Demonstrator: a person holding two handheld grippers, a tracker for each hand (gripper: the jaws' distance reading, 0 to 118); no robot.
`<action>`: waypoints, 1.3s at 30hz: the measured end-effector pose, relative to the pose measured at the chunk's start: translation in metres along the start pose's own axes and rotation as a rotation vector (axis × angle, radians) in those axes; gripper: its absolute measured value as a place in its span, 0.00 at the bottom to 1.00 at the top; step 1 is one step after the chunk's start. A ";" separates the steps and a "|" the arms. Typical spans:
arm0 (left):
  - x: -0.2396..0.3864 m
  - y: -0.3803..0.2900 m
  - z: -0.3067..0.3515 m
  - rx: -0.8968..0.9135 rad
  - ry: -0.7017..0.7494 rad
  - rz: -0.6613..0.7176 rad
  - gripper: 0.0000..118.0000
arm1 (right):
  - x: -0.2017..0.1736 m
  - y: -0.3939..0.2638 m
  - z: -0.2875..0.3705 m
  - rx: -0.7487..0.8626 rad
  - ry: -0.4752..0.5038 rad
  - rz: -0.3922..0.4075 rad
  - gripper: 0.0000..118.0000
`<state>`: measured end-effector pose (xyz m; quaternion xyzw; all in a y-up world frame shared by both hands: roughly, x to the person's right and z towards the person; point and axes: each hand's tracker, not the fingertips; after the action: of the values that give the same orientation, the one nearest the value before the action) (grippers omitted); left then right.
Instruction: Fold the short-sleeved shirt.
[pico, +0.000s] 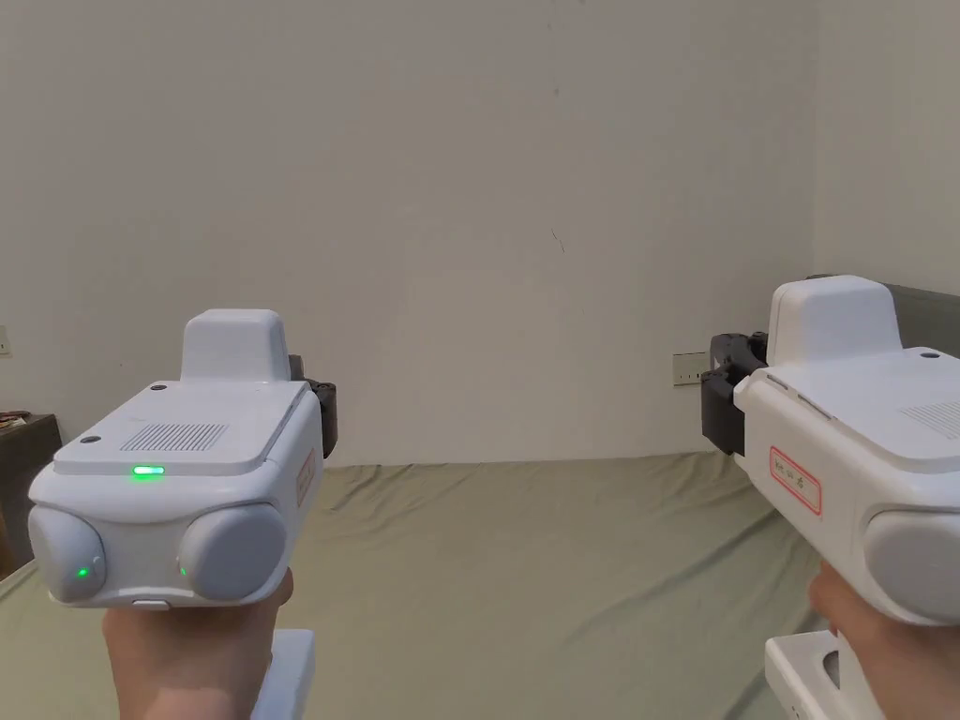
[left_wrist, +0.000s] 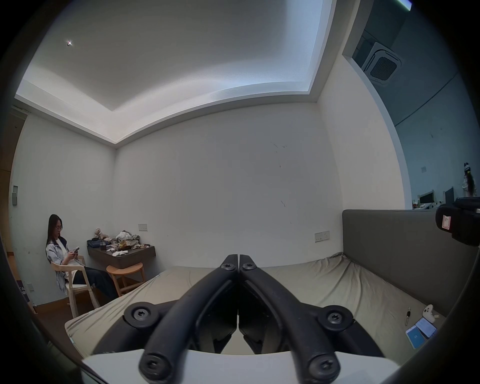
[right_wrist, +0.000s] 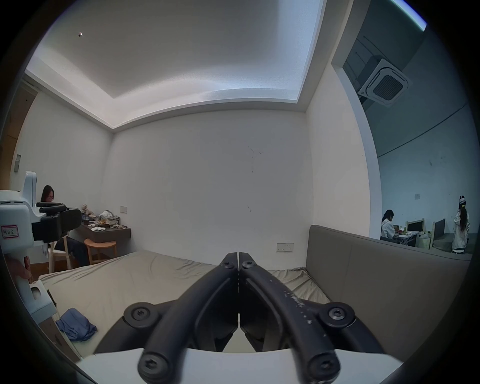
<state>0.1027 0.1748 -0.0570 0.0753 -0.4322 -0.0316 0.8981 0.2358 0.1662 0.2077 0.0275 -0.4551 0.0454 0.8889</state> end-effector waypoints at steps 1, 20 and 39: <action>-0.001 0.000 0.000 -0.002 -0.002 0.002 0.00 | 0.001 0.000 0.000 -0.001 -0.002 0.004 0.00; 0.002 -0.005 -0.004 -0.032 -0.007 0.015 0.00 | 0.003 -0.002 0.001 -0.013 -0.018 0.016 0.00; 0.001 -0.005 -0.005 -0.040 -0.001 0.018 0.00 | 0.002 -0.001 -0.001 -0.010 -0.025 0.019 0.00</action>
<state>0.1068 0.1702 -0.0600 0.0534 -0.4328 -0.0324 0.8993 0.2377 0.1649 0.2092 0.0192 -0.4667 0.0511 0.8827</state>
